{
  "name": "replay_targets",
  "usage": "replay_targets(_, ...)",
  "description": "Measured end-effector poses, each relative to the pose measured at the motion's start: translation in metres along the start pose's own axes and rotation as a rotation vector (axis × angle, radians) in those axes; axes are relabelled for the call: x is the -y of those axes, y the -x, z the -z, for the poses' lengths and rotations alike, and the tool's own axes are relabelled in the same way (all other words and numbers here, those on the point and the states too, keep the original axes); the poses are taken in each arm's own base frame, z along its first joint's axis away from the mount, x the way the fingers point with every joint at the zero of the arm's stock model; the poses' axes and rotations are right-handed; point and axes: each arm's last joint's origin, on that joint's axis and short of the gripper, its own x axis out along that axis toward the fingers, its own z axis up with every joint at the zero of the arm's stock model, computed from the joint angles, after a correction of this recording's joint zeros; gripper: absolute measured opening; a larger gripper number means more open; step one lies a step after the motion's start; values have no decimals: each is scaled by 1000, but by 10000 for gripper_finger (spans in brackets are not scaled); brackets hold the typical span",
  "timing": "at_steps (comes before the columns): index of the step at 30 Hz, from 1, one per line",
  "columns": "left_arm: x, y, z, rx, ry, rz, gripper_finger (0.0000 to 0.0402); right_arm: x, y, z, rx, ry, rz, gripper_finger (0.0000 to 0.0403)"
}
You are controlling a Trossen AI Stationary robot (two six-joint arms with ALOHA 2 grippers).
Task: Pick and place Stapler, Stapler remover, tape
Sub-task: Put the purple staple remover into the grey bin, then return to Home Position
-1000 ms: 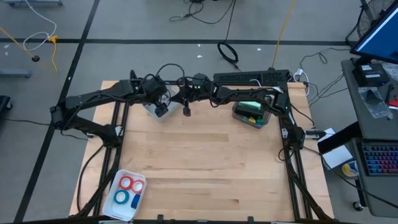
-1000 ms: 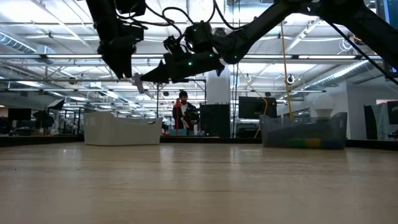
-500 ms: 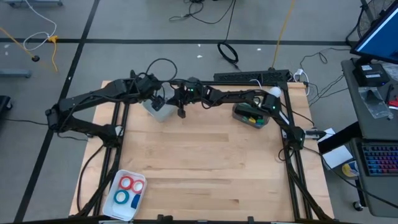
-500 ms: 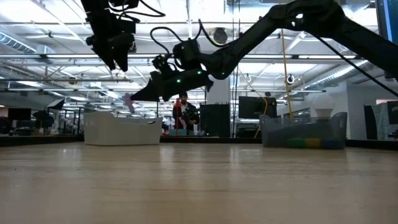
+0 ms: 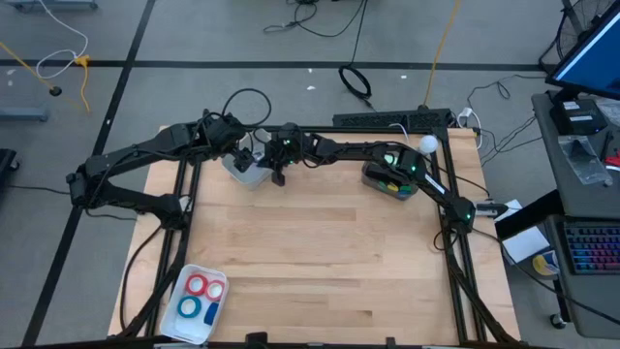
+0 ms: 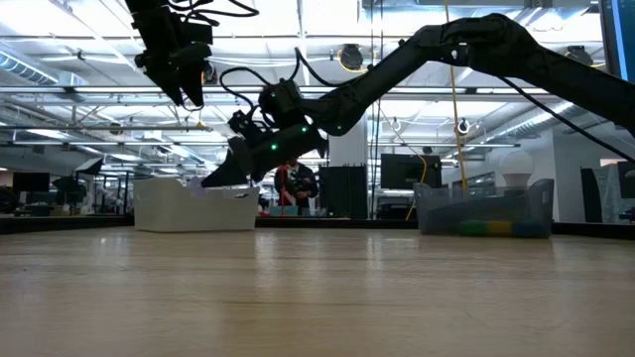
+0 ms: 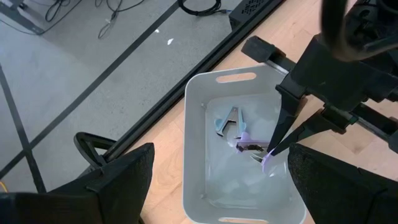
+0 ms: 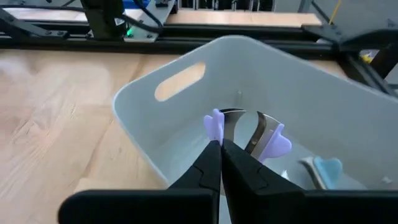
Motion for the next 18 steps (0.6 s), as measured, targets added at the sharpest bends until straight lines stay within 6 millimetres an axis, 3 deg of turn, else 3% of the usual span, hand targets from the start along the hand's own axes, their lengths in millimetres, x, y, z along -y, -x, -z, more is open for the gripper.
replay_targets(8,0,0,0,0,-22,0,365,-5,-3,2,-20,4,6,12)
replay_targets(18,0,0,0,0,-43,0,365,-9,-4,1,-25,-2,5,70)
